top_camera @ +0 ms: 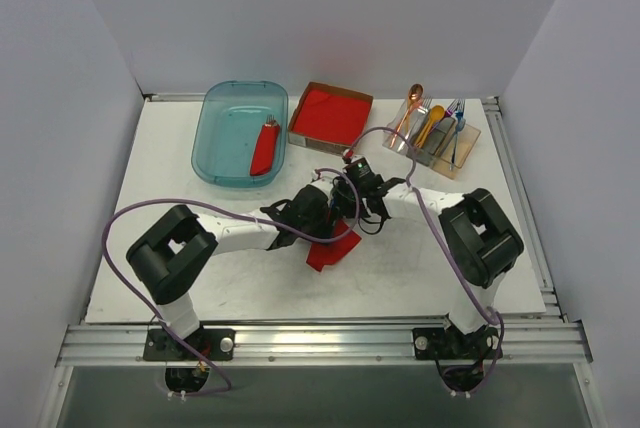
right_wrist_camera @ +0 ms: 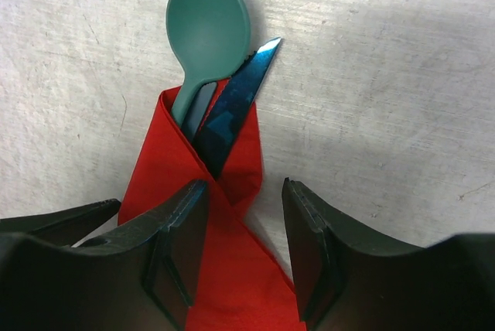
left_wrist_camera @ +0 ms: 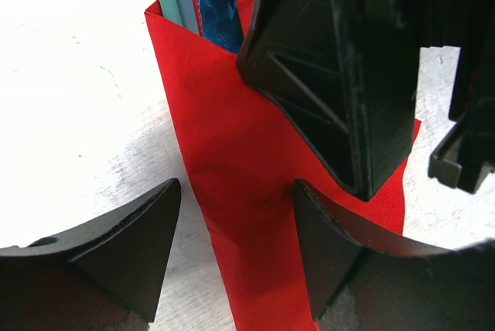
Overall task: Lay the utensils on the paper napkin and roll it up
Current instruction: Pick up the utensils from the center of the board.
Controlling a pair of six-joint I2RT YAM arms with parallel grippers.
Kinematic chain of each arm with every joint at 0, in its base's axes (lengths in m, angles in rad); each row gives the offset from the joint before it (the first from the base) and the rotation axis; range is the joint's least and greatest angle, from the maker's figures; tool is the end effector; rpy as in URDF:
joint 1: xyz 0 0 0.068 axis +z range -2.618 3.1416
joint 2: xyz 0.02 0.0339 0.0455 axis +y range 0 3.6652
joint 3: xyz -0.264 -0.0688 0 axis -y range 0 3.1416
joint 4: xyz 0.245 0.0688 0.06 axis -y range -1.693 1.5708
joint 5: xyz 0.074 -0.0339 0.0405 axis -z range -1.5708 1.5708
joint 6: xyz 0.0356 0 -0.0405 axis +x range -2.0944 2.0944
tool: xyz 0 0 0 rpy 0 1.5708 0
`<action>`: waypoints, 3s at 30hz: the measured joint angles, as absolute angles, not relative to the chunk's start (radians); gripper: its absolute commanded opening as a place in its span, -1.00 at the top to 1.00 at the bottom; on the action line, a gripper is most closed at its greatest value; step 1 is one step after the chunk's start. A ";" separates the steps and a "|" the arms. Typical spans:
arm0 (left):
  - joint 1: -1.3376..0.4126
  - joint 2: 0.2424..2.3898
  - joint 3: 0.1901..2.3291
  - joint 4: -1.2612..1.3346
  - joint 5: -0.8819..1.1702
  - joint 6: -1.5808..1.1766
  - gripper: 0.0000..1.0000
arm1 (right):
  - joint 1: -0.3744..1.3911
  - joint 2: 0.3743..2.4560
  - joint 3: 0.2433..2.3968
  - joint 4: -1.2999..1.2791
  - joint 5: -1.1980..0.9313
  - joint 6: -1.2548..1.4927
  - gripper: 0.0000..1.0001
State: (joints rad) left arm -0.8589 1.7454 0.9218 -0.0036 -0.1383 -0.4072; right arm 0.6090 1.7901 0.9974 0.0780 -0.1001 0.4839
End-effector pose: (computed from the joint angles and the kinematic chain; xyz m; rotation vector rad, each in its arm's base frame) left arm 0.2326 -0.2620 0.1541 0.4803 2.3836 -0.4250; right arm 0.3054 0.2173 0.1671 -0.2027 2.3679 0.6650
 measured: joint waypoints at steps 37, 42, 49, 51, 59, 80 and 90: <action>-0.841 1.749 0.915 0.023 -0.115 -0.415 -0.38 | 0.660 1.844 1.074 0.002 -0.091 0.407 0.86; -0.841 1.750 0.899 0.062 -0.117 -0.411 -0.38 | 0.635 1.833 1.046 0.065 -0.132 0.429 0.21; -0.843 1.749 0.891 0.081 -0.115 -0.408 -0.37 | 0.627 1.813 1.010 0.109 -0.146 0.448 0.19; -0.843 1.749 0.889 0.084 -0.115 -0.407 -0.38 | 0.627 1.812 1.009 0.110 -0.146 0.447 0.20; -0.844 1.745 0.879 0.097 -0.115 -0.407 -0.38 | 0.631 1.808 1.009 0.099 -0.133 0.445 0.23; -0.843 1.731 0.826 0.186 -0.108 -0.402 -0.32 | 0.583 1.722 0.908 0.081 -0.240 0.464 0.21; -0.859 1.728 0.815 0.203 -0.107 -0.385 -0.30 | 0.593 1.718 0.911 0.067 -0.232 0.454 0.18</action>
State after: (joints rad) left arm -0.8589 1.7275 0.8150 0.2031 -0.1074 -0.3847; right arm 0.5930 1.7184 0.9112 0.0673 -0.2321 0.4538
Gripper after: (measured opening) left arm 0.652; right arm 0.406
